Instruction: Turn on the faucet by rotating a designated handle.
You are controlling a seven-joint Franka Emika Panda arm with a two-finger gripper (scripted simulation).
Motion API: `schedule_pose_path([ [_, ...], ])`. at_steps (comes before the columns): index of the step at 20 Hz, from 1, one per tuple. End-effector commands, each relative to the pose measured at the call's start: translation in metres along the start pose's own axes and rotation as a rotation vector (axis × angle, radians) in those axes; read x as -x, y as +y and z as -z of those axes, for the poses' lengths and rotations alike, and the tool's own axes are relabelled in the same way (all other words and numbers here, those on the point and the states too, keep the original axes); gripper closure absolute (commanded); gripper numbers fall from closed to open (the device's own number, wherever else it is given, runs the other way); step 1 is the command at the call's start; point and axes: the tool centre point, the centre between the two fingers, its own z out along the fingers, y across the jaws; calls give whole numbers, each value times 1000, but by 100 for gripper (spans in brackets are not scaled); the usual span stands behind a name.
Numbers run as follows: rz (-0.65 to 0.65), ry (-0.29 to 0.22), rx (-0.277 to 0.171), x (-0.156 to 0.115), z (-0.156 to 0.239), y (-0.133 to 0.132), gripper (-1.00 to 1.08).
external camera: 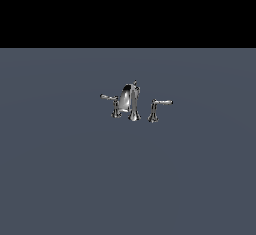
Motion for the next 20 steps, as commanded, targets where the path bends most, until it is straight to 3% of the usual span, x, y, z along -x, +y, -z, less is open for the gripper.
schedule_pose_path([
  [1,0,0,0,0,0,0,108],
  [10,-42,0,0,-4,-10,-9,108],
  [20,-187,-2,2,-23,-44,-40,108],
])
